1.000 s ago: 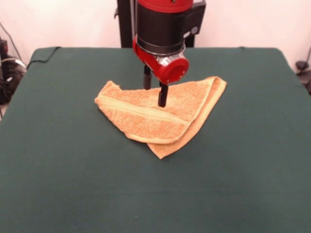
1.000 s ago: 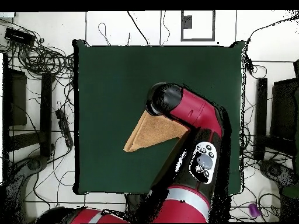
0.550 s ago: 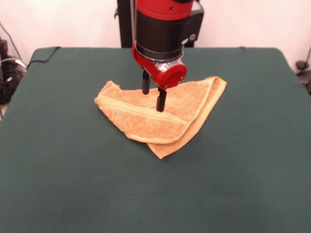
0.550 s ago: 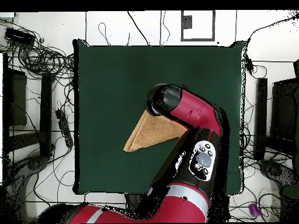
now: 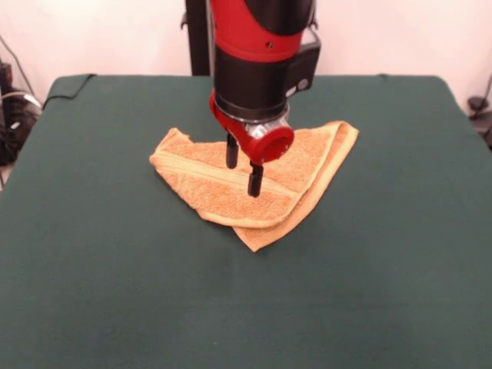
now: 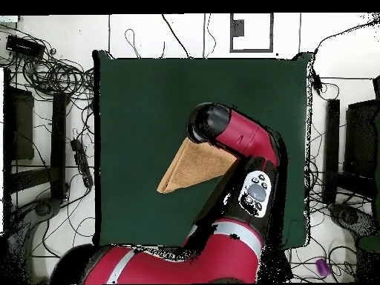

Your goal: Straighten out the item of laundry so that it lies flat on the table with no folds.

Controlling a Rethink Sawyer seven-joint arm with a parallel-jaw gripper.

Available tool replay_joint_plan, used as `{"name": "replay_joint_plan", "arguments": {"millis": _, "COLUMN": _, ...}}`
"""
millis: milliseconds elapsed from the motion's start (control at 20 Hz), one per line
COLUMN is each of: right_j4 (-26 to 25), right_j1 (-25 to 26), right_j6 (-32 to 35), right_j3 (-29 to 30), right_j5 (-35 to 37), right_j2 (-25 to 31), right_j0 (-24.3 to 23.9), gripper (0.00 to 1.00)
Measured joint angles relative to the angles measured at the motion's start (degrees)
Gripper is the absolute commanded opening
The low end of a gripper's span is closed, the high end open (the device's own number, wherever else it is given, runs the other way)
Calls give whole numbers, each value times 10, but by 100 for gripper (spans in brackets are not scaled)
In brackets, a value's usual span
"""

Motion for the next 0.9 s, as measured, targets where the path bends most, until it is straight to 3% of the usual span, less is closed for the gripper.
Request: {"name": "replay_joint_plan", "arguments": {"millis": 900, "right_j4": 39, "right_j1": 80, "right_j6": 0, "right_j3": -28, "right_j5": -32, "right_j2": 0, "right_j0": 6, "gripper": 100}}
